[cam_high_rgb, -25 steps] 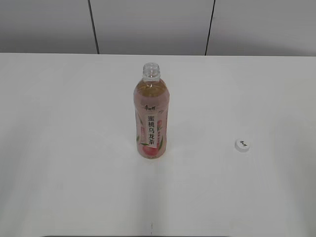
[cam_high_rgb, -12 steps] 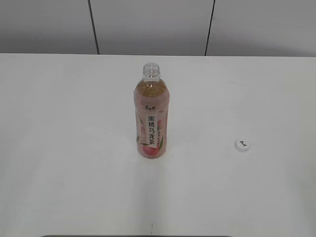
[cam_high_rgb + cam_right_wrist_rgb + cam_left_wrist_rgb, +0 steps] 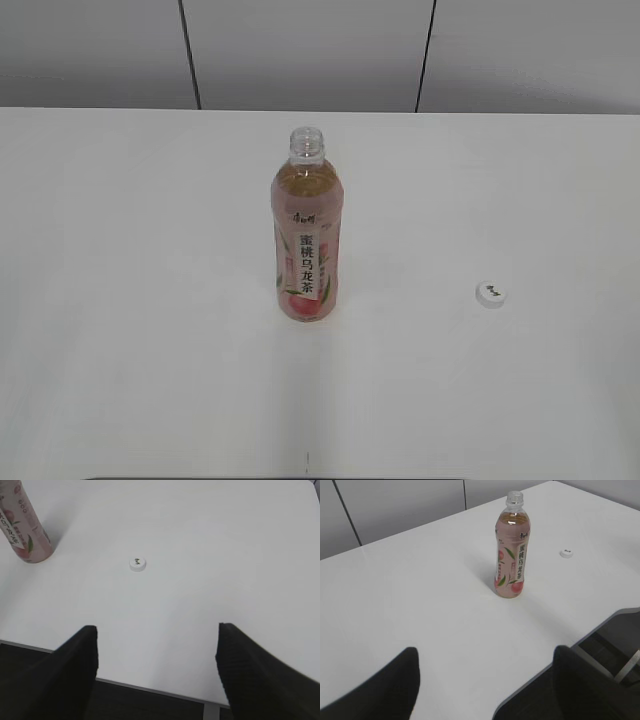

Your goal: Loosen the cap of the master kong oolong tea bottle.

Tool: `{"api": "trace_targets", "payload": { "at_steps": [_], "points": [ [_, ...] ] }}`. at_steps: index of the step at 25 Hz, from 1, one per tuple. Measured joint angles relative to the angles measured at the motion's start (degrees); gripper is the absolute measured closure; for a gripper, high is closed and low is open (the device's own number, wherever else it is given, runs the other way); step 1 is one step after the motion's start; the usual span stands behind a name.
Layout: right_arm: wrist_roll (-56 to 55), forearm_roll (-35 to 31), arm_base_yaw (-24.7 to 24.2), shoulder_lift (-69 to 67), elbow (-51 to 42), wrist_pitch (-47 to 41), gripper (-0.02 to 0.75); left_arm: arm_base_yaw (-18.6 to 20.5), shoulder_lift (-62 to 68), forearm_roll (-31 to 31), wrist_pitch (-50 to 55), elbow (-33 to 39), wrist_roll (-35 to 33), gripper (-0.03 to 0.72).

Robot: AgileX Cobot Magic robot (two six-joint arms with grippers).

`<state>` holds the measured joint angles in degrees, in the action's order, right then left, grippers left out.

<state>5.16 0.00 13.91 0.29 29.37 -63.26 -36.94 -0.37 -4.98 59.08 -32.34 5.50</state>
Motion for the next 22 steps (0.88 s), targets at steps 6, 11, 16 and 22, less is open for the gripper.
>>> {"api": "trace_targets", "payload": {
  "at_steps": [6,11,16,22],
  "points": [
    [0.0,0.0,0.0,0.0,0.0,0.0,0.181,0.0,0.0,0.0,0.0,0.0,-0.17,0.191],
    [0.0,0.0,-2.67,0.05,0.0,0.19,0.181,6.04,0.0,0.14,-0.04,0.0,-0.17,0.191],
    [-0.07,0.0,-13.04,0.05,0.0,0.21,0.181,25.21,0.0,0.2,-0.04,0.0,-0.19,0.191],
    [-0.12,0.0,-15.24,0.05,0.0,0.3,0.181,34.13,0.0,0.2,-0.04,0.0,-0.19,0.191]
  ]
}}
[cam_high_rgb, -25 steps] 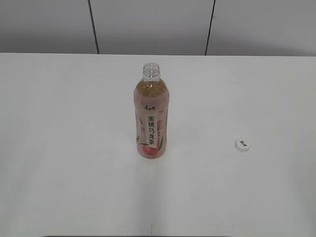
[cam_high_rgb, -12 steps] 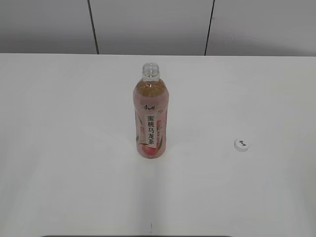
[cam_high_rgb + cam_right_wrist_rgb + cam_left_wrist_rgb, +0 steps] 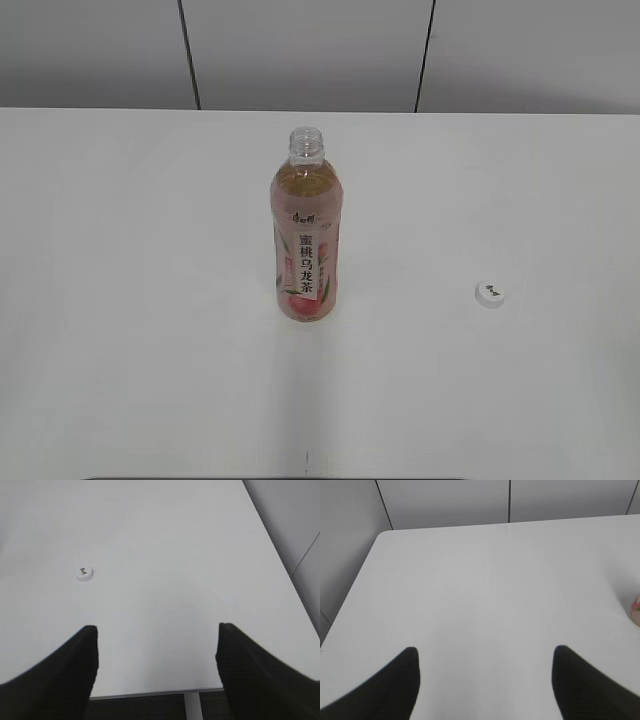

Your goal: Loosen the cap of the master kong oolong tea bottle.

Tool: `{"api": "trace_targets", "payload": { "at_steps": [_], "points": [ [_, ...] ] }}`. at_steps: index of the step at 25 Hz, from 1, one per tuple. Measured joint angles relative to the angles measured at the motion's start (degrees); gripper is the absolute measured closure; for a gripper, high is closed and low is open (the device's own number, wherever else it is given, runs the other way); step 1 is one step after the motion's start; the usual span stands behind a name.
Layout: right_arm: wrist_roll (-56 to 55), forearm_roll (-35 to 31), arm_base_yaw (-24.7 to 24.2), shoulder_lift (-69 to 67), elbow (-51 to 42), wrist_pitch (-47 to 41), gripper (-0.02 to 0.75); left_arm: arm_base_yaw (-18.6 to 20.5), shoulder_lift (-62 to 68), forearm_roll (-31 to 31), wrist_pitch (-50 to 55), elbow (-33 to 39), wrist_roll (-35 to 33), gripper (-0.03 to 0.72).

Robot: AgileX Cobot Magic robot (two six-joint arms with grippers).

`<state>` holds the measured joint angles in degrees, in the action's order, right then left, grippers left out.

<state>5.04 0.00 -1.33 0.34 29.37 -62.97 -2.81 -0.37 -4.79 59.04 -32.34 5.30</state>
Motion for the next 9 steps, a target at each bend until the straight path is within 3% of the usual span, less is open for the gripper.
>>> {"api": "trace_targets", "payload": {
  "at_steps": [9],
  "points": [
    [0.0,0.0,0.0,0.0,0.0,0.05,0.182,-0.39,0.0,0.0,0.0,0.0,0.0,0.191]
  ]
}}
